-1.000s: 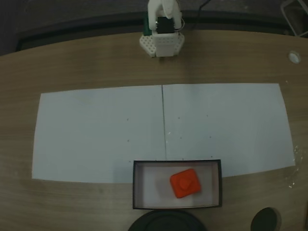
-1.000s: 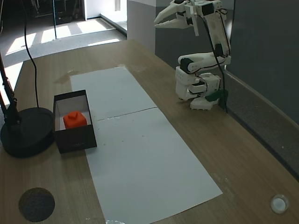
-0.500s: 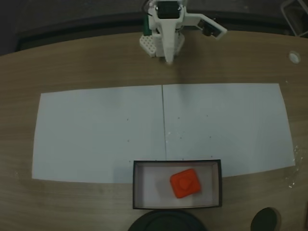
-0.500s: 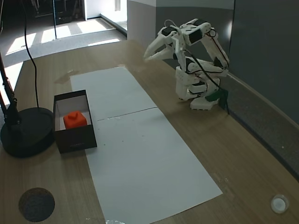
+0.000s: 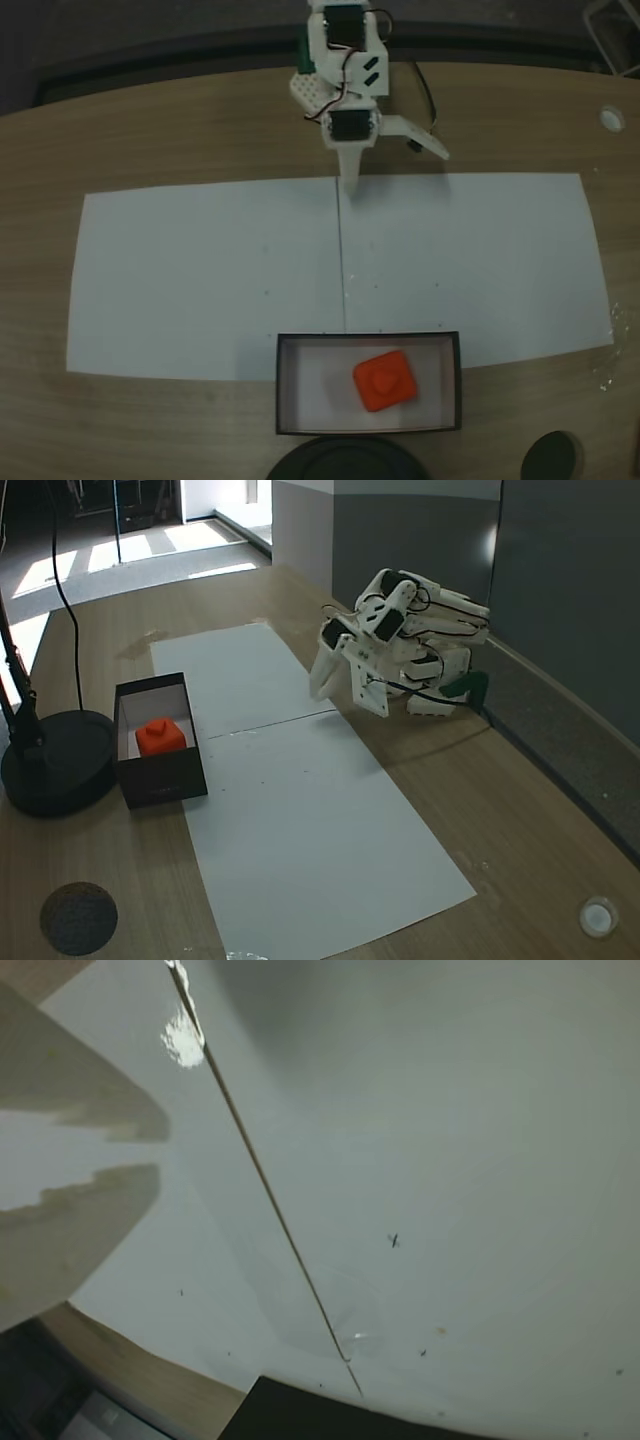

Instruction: Grab a orange square and put it in the box.

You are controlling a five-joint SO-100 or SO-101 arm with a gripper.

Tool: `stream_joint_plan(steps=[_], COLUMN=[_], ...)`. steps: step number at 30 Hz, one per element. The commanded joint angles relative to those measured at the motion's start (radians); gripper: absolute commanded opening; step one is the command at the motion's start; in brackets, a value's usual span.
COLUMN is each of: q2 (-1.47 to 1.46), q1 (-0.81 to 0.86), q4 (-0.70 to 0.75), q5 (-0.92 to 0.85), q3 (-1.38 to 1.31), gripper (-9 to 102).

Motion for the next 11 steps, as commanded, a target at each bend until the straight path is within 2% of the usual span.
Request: stream_joint_plan(steps=[1,11], q2=[0.023,0.023], q1=[0.009,0.008], q4=[0.074,0.067], q5=[-0.003,0.005], q3=[-0.071,-0.071], gripper=[0,0])
